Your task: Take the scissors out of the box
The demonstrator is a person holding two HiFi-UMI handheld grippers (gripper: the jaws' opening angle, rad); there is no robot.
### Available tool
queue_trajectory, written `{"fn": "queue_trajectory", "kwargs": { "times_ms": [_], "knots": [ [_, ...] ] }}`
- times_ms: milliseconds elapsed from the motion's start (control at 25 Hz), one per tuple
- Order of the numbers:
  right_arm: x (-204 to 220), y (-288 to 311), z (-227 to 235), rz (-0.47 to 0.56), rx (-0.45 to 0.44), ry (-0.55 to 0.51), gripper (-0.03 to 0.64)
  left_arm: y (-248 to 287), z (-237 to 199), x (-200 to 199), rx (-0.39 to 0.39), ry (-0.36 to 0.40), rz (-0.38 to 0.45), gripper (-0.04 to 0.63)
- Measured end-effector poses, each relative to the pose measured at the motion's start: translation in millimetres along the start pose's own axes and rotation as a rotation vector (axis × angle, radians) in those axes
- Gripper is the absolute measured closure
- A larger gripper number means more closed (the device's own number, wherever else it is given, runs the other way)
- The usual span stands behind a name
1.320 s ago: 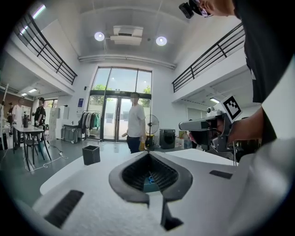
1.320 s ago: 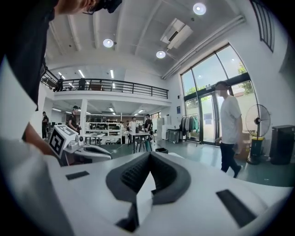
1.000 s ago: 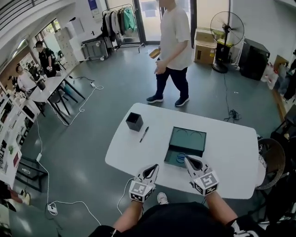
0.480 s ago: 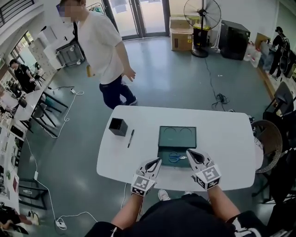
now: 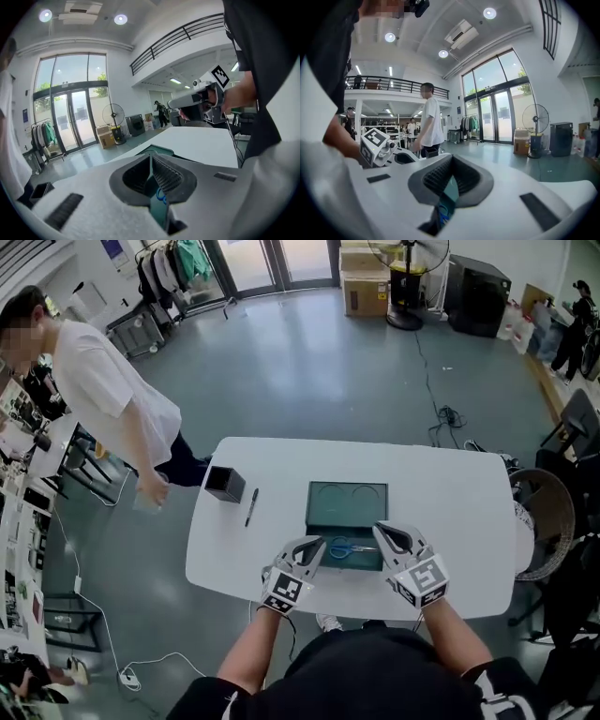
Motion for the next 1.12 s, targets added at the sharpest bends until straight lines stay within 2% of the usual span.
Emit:
{"fn": "queue_trajectory", "kwargs": {
  "times_ms": [200, 360, 560, 680, 840, 1000, 1120],
  "knots": [
    [12, -6, 15, -0.024, 0.007, 0.028, 0.612, 26, 7, 19, 0.113, 0.113, -0.159, 0.509],
    [18, -11, 20, -0.029, 0.014, 0.047, 0.612, 43, 19, 32, 0.214, 0.222, -0.274, 0.485],
    [24, -16, 26, -0.035, 0.024, 0.061, 0.612, 63, 29, 49, 0.306, 0.361, -0.39, 0.437],
    [28, -19, 31, -0.036, 0.037, 0.073, 0.612, 75, 35, 60, 0.357, 0.437, -0.445, 0.434],
    [31, -23, 35, -0.04, 0.052, 0.085, 0.612, 88, 42, 75, 0.421, 0.486, -0.512, 0.43],
    [34, -26, 37, -0.044, 0.062, 0.088, 0.612, 100, 50, 95, 0.498, 0.491, -0.611, 0.39],
    [35, -26, 38, -0.048, 0.07, 0.093, 0.611, 106, 53, 105, 0.523, 0.515, -0.642, 0.391]
  ]
}}
Point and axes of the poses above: the fingertips, and each gripper's own axes: y forward along the fingers, z to its right, x out of its underside, the point moved 5 cm from there along -y, backward along the fingers, and after that the axes turned 3 degrees about y, right-handed, at the moved point
